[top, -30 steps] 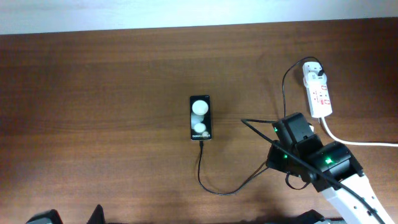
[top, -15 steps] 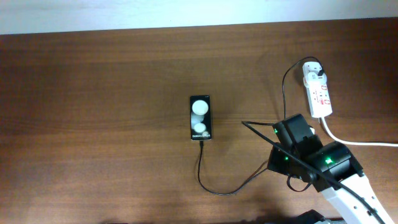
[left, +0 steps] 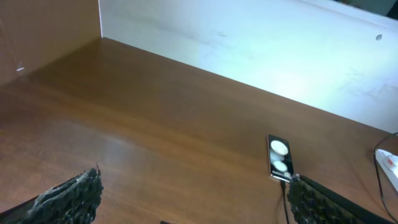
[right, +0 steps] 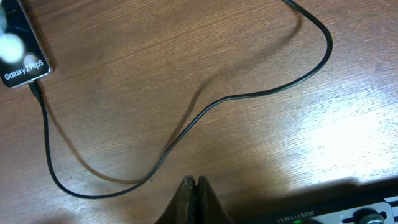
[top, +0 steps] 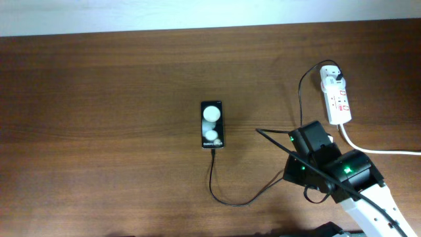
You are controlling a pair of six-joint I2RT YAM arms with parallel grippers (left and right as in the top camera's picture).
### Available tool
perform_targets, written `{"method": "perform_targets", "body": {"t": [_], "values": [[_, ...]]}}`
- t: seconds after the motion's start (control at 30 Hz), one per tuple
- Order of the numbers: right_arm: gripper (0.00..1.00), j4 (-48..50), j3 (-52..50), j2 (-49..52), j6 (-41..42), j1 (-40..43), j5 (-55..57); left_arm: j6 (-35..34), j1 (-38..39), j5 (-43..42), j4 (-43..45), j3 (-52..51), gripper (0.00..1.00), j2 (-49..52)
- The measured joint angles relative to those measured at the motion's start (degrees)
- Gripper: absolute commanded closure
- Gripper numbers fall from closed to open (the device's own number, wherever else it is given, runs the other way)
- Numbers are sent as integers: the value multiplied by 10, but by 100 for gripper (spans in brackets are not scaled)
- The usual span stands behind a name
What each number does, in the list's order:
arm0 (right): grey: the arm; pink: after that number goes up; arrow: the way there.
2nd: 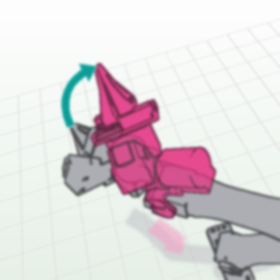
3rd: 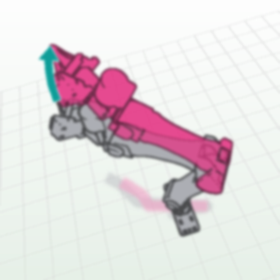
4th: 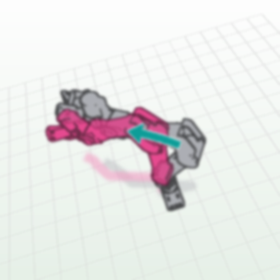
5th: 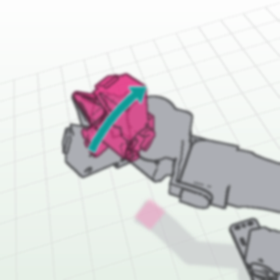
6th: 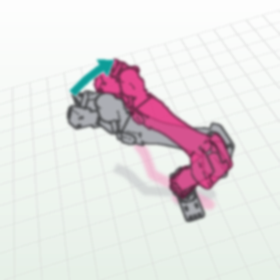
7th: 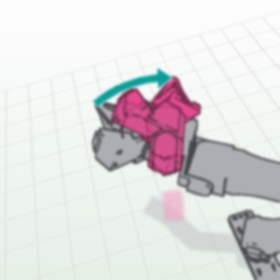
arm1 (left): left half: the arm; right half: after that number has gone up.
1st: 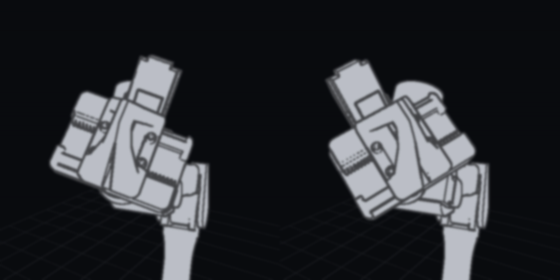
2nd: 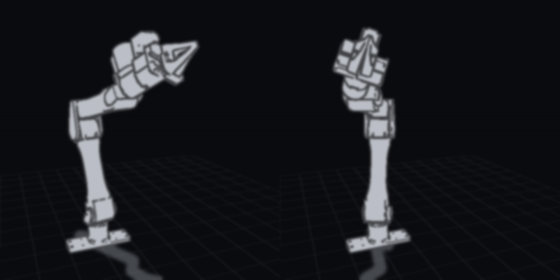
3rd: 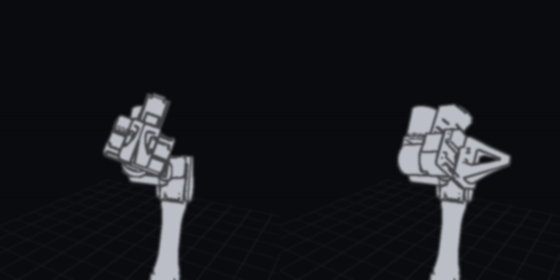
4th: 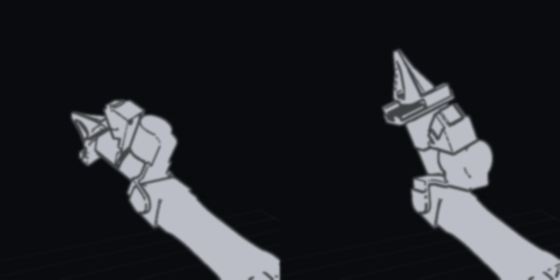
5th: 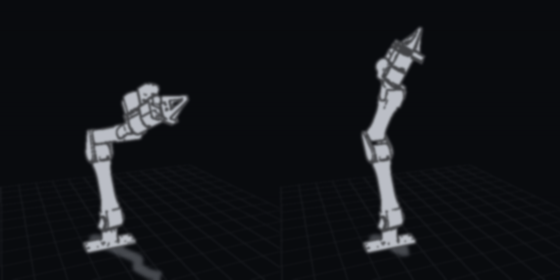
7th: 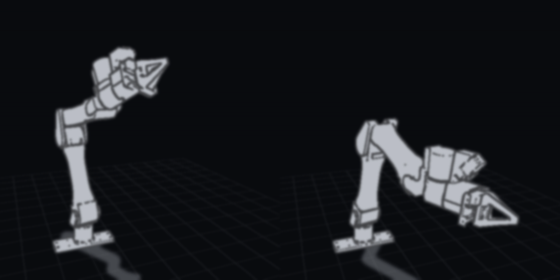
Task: Plug charger to phone and switch on socket
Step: 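Retract the left arm to rest and move right gripper toward power strip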
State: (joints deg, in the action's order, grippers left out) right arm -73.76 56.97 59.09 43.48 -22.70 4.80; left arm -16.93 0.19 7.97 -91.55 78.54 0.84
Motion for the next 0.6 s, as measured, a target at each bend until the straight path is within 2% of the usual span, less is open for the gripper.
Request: {"method": "perform_targets", "body": {"t": [0.1,0.2,0.3,0.37,0.6], "values": [[96,1,0,0,0,0,0,0,0,0,-21,0,1,0],[96,3,0,0,0,0,0,0,0,0,23,-8,1,0],[96,3,0,0,0,0,0,-2,0,0,80,-68,1,-3],[96,1,0,0,0,0,0,-2,0,2,133,-137,1,-3],[96,-2,0,0,0,0,0,-4,0,-52,478,-424,1,-2]]}}
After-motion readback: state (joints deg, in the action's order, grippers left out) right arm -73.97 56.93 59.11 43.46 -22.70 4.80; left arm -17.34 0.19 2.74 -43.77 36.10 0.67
